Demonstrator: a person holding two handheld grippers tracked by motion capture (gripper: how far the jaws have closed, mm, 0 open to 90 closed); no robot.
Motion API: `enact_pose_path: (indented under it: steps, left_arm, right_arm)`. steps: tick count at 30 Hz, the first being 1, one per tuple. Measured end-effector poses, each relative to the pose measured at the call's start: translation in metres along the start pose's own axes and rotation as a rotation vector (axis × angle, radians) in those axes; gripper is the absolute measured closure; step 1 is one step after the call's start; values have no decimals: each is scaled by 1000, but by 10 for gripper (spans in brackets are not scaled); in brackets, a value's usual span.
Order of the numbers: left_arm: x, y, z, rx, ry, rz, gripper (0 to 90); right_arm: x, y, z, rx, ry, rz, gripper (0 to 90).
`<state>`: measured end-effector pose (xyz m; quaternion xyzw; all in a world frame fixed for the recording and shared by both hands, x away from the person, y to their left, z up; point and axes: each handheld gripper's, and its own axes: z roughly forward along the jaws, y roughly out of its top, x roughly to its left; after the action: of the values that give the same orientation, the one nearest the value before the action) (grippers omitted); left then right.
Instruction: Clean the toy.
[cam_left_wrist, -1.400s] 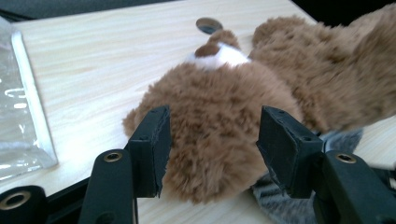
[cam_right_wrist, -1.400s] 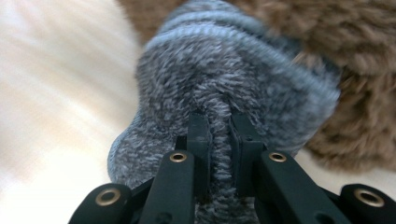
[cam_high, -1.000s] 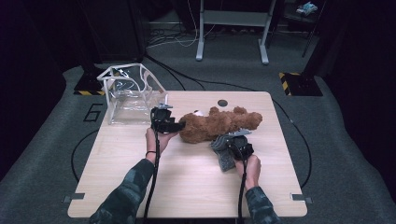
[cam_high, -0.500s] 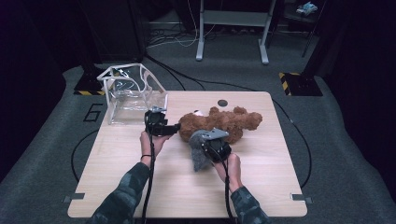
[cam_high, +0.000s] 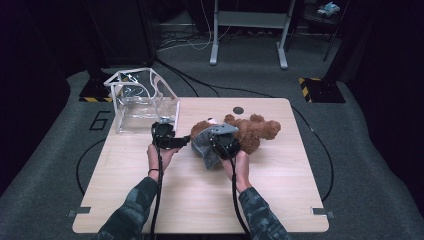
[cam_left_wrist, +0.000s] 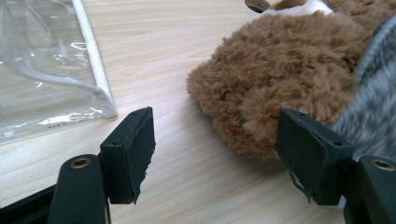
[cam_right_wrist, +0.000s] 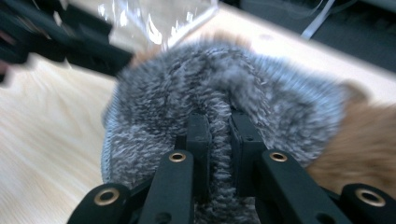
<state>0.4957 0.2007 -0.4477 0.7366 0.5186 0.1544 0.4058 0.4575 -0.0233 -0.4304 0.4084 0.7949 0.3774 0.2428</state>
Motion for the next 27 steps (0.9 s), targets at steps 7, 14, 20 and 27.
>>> enact_pose_path:
  steps: [7,14,20,27]
  left_arm:
    - [-5,3,2,3,-4,11,286]
    - [-8,9,-1,-7,-7,32,286]
    - [-17,16,-1,-21,-16,59,285]
    - [-28,23,14,28,2,112,286]
  right_arm:
    - [5,-31,31,170,79,8,806]
    - [3,-32,16,174,102,1,805]
    - [-3,-13,-23,1,42,-8,805]
    - [-9,8,-6,35,-46,-35,804]
